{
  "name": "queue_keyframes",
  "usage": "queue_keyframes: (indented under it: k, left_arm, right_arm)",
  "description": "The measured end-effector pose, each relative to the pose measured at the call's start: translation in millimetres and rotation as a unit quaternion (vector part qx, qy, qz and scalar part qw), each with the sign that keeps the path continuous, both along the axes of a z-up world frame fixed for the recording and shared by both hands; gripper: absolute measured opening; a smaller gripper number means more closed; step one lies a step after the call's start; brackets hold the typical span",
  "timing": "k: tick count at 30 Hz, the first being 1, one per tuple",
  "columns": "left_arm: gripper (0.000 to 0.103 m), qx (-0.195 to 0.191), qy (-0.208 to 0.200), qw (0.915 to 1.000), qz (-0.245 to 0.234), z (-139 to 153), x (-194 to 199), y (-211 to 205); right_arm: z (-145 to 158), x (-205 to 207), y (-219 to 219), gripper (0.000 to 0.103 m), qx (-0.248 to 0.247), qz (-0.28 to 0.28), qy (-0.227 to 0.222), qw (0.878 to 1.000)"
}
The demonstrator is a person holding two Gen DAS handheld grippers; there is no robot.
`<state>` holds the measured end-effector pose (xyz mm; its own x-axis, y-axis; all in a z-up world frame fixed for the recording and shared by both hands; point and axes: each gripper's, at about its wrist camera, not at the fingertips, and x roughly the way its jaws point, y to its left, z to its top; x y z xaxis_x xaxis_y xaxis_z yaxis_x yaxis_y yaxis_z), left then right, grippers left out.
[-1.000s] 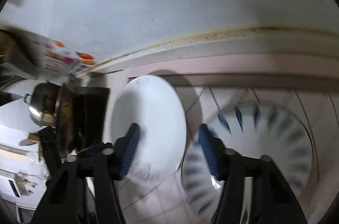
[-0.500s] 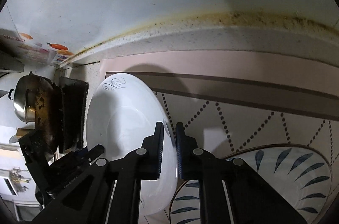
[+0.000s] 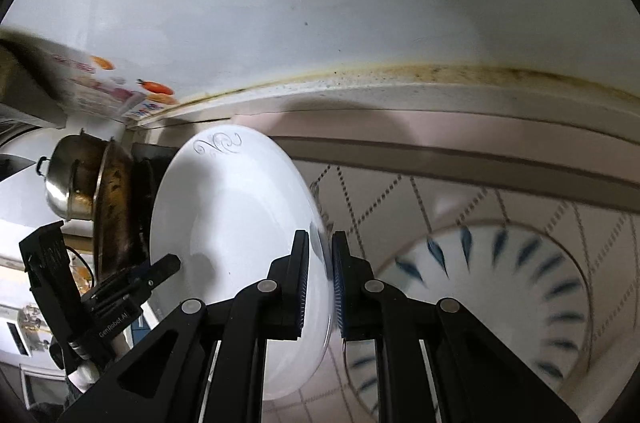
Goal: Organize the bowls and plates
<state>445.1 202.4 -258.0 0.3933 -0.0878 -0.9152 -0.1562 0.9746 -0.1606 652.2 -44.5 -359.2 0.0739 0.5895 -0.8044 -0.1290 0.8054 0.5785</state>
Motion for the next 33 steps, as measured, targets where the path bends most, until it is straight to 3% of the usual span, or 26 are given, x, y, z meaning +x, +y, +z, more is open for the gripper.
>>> queue_keyframes:
  k: [7,13,22,33]
  left_arm:
    - [0.023,-0.008,-0.013,0.9994,-0.032,31,-34,-54]
    - [0.023,-0.009,-0.005,0.9968,-0.079,24,-68,-108]
    - [0.023,-0.001,0.045,0.9899,-0.135,-17,-109,-175]
    - [0.023,0.03,0.078,0.9851,-0.15,-53,-128,-194]
  right_arm:
    - [40,-60,-47,0.013,0.008,-0.01,-0.011,1.0]
    - [52,-139,-107,0.013,0.003,-0.03,-0.007,1.0]
    - [9,-243,-184,0.013,-0.02,-0.062,0.039,0.997]
    - [-28,-295,-196,0.013,-0.035,-0.061,0.064,0.995]
